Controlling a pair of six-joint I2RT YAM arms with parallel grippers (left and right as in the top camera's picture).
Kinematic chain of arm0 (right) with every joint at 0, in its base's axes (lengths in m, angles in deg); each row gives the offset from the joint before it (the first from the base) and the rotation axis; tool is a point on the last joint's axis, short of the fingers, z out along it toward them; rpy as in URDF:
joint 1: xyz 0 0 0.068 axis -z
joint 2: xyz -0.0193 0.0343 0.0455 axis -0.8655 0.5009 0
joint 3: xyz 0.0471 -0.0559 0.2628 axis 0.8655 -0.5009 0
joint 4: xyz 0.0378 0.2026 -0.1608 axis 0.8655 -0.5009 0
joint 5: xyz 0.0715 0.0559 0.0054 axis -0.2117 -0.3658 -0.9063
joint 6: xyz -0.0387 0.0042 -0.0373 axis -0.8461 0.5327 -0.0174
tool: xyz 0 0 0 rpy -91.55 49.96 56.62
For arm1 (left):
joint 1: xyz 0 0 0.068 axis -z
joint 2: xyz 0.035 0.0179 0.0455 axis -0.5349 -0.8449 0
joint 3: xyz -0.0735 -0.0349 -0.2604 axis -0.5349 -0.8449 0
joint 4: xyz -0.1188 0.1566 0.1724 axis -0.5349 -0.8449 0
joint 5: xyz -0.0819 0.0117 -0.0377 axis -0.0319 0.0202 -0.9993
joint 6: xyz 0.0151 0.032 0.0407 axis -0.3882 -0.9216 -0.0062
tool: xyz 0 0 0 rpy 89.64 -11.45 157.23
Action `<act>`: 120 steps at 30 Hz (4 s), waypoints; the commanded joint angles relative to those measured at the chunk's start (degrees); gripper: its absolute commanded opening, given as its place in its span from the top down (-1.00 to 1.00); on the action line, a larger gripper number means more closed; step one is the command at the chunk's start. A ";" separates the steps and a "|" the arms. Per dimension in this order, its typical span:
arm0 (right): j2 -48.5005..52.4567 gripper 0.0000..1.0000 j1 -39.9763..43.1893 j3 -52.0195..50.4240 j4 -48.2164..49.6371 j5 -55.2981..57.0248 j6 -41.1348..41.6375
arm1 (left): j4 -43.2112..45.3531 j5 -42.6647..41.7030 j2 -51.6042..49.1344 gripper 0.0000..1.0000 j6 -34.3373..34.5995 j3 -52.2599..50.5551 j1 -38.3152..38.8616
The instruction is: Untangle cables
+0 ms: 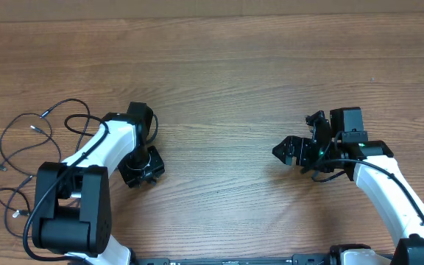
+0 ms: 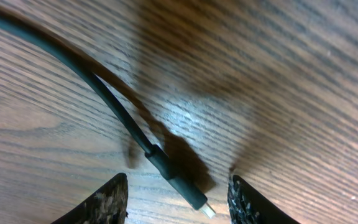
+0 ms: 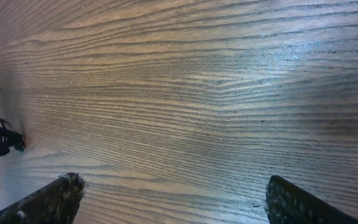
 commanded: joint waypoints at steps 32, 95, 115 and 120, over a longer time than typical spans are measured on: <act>-0.02 -0.85 0.13 -0.22 0.37 0.22 -0.26 | -12.09 10.93 2.75 0.92 -5.29 29.73 -23.02; -49.44 -1.00 -3.65 2.80 -13.35 17.31 2.10 | -4.31 9.40 67.43 -0.99 -10.75 -0.37 1.99; -49.42 -1.00 -3.65 2.80 -18.80 17.31 2.10 | -11.52 9.53 70.07 -0.99 -10.75 -0.37 1.99; -50.90 -1.00 -3.65 2.80 -19.19 19.17 0.76 | -11.65 9.53 70.07 -0.99 -10.75 -0.37 1.99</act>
